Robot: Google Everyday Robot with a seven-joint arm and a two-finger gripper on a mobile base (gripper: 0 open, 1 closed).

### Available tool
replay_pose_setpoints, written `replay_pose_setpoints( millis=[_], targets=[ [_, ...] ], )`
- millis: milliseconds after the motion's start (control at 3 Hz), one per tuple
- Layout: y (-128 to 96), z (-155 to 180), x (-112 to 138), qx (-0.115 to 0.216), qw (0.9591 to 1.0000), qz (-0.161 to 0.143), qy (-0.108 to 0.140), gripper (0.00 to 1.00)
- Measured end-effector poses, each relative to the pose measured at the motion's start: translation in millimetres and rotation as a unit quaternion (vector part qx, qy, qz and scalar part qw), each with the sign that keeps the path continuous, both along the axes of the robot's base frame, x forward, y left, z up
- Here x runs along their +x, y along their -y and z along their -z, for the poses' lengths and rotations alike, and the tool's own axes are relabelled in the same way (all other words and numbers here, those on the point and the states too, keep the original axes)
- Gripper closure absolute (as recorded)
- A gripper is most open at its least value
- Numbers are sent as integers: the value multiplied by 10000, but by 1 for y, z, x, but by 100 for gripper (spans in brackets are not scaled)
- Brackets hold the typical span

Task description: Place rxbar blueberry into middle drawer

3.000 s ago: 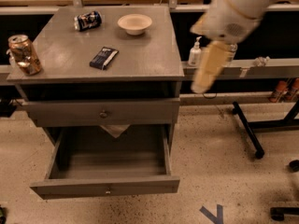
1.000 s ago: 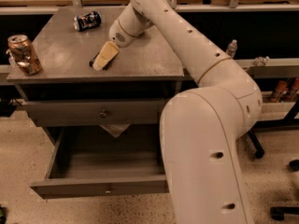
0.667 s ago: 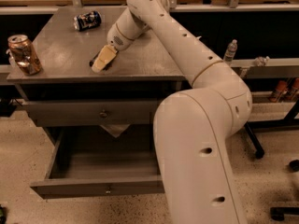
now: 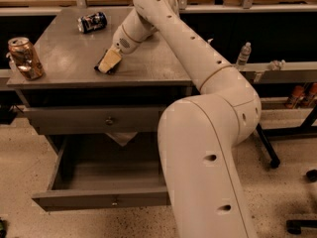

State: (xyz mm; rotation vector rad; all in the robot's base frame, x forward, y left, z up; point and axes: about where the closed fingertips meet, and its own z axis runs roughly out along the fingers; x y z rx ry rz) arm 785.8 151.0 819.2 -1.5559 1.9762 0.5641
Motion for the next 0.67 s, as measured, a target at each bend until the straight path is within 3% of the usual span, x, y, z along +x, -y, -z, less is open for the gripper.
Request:
replay_pose_setpoints(
  millis=[333, 667],
  targets=[
    [0, -4, 0, 0, 10000, -1, 0, 87],
    [0, -5, 0, 1, 10000, -2, -1, 100]
  ],
)
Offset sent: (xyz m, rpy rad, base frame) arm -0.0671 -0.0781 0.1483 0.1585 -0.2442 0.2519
